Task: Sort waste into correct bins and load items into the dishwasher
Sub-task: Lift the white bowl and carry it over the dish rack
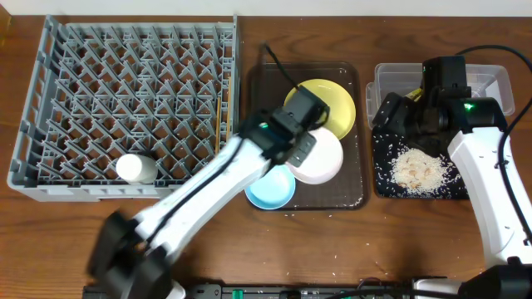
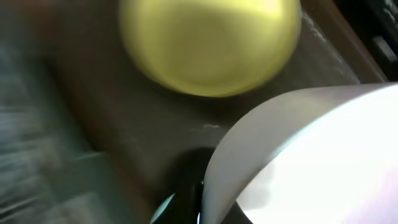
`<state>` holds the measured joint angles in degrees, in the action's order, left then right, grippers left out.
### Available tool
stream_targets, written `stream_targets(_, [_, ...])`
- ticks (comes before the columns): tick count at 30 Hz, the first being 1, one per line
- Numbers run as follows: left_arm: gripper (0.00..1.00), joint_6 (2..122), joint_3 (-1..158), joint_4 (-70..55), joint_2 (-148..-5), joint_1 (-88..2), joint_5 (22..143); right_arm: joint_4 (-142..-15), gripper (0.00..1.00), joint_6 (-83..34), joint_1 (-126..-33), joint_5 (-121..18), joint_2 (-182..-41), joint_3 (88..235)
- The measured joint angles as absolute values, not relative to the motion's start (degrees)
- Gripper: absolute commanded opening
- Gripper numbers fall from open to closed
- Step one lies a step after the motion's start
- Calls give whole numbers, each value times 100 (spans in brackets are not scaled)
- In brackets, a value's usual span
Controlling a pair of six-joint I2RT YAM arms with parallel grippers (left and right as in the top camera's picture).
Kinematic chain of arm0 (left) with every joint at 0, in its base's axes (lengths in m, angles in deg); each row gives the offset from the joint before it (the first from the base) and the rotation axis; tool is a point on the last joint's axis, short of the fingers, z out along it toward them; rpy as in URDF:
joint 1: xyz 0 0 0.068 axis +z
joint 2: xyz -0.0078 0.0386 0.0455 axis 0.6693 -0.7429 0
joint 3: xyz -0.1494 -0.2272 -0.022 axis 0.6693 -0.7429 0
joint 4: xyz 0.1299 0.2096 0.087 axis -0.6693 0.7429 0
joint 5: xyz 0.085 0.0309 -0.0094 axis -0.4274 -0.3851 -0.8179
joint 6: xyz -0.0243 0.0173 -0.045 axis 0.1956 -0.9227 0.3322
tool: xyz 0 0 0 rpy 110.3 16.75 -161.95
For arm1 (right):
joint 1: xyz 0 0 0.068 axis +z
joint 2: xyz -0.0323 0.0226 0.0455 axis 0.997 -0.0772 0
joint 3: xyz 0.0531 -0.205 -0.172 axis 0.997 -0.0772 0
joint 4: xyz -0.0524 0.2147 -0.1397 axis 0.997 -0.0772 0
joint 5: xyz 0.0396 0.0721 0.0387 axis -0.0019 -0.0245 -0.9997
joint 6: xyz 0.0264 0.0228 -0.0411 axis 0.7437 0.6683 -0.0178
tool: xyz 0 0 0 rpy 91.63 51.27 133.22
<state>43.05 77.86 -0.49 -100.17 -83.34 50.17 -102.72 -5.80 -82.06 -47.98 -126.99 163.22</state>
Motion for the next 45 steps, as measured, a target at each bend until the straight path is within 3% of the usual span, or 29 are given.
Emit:
stream_targets(8, [7,4344,7847,727,-8780,-7824,2368,-10272,99,-580,-8206,-4798,-12699,16322])
stream_targets(17, [7,4226,7821,770,-9001,-6168,-42,-10272,99,-580,-8206,-4798,-12699,16322])
stream_targets(23, [7,4222,7646,320,-9794,-5383,-727,-10270,99,-580,-8206,-4798,-12699,16322])
stream_targets(32, [7,4213,7633,-301,-11088,-4950,-2130,-10272,99,-580,-8206,-4798,-12699,16322])
stream_targets(45, [8,4414,7574,-325,-11344,-4607,-2515,-10272,99,-580,-8206,-4798,-12699,16322])
